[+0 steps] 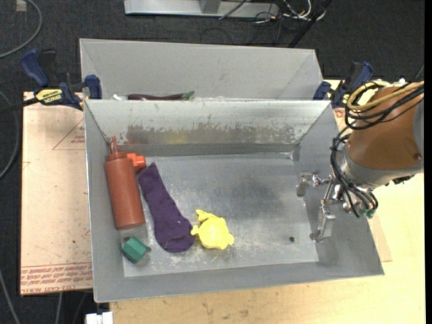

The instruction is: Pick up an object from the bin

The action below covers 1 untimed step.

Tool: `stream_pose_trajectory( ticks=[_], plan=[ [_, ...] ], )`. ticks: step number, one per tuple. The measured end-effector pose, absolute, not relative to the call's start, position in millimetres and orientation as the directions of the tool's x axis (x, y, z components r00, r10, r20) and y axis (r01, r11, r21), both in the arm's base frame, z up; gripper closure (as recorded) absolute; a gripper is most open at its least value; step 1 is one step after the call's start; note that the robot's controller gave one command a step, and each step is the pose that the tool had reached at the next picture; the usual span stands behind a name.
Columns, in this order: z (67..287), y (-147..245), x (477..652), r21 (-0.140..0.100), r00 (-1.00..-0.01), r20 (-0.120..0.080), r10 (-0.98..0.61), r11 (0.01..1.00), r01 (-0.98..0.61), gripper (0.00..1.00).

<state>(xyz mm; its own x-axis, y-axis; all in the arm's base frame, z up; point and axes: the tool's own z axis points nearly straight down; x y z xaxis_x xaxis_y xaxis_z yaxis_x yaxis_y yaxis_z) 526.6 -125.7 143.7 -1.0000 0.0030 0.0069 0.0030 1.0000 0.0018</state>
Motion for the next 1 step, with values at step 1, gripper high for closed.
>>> stream_pose_trajectory(
  ticks=[1],
  plan=[
    [148.0, -125.4, 528.4, 0.000, -1.000, -0.001, 0.001, 1.000, 0.001, 0.00]
  ],
)
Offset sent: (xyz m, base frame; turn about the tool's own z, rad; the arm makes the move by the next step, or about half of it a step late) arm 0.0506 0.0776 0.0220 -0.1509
